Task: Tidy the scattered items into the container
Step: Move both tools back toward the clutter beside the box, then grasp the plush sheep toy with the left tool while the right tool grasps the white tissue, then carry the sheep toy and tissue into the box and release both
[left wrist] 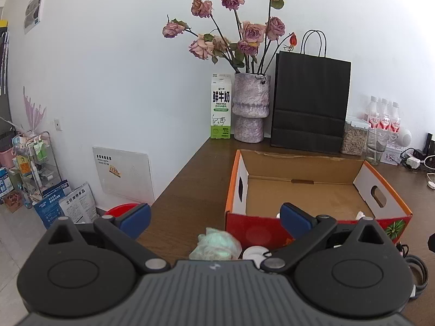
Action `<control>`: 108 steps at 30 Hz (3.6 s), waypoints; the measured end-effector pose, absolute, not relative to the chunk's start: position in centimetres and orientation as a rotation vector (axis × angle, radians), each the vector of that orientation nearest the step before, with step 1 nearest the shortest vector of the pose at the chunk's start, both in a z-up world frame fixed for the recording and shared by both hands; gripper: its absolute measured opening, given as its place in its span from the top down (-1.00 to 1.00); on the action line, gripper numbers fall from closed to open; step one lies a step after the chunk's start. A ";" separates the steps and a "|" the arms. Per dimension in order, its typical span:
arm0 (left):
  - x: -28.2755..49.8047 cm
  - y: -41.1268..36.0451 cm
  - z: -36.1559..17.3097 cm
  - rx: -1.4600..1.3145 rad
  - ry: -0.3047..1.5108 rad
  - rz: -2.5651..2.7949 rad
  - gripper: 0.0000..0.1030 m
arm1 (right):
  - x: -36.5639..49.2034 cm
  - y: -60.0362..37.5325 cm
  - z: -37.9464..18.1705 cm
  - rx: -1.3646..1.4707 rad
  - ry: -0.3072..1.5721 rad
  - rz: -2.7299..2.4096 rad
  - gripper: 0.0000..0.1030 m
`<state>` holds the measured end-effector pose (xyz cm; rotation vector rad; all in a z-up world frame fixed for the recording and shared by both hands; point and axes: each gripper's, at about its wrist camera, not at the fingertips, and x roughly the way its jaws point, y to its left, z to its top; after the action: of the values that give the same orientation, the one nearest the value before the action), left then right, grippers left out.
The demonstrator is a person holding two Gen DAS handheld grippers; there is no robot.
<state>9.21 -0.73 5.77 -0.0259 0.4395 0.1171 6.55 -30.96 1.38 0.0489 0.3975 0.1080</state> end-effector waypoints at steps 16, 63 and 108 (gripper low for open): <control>5.2 1.6 0.8 0.027 0.547 0.050 -1.00 | 3.5 -29.5 -3.4 0.047 0.566 0.119 -0.98; 7.7 -2.1 -2.8 0.127 0.593 -0.038 0.05 | 6.6 -27.9 -4.3 0.017 0.495 0.181 0.83; 24.5 -6.2 0.6 0.076 0.373 0.012 0.06 | 25.3 -29.5 -1.2 0.045 0.447 0.218 0.83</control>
<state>24.49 -6.19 0.59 0.0763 0.3726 0.0119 25.27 -29.52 -1.22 0.0450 0.4472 0.2181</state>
